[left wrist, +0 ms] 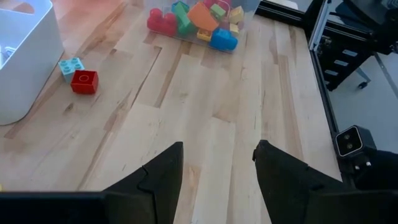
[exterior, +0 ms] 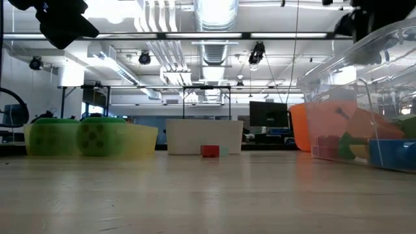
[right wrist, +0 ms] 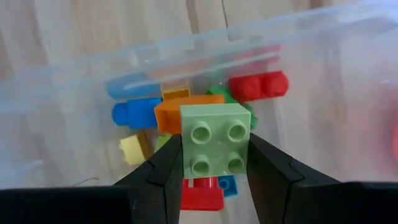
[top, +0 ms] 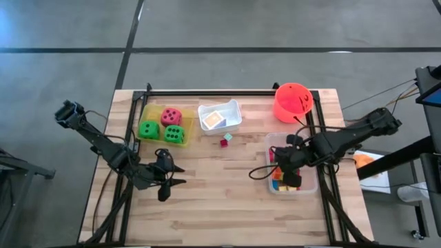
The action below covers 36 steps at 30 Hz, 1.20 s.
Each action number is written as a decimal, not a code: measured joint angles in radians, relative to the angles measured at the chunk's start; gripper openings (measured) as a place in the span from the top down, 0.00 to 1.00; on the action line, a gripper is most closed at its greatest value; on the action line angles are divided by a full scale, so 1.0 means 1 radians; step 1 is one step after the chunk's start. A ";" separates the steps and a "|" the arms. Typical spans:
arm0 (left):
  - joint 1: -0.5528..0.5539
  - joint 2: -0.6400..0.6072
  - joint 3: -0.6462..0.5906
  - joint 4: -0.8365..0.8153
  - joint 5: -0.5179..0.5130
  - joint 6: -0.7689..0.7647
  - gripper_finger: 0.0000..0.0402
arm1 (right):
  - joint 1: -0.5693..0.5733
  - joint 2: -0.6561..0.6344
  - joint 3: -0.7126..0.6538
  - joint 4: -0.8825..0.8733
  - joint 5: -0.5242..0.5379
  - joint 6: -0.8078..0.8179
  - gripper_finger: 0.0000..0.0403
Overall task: Pick & Place Toys
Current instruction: Put the light green game piece into the transparent bin
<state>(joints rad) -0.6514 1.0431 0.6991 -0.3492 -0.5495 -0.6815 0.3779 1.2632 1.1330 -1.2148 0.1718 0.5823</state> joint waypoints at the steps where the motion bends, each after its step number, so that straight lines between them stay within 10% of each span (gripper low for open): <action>1: 0.000 0.000 0.000 0.000 0.000 0.000 0.53 | 0.000 -0.001 -0.027 0.021 0.000 -0.002 0.68; 36: 0.000 0.000 0.000 0.001 0.000 0.000 0.53 | -0.064 0.020 -0.305 0.235 -0.046 -0.043 0.68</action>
<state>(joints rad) -0.6514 1.0431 0.6991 -0.3481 -0.5495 -0.6815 0.3138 1.2831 0.8276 -0.9796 0.1258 0.5392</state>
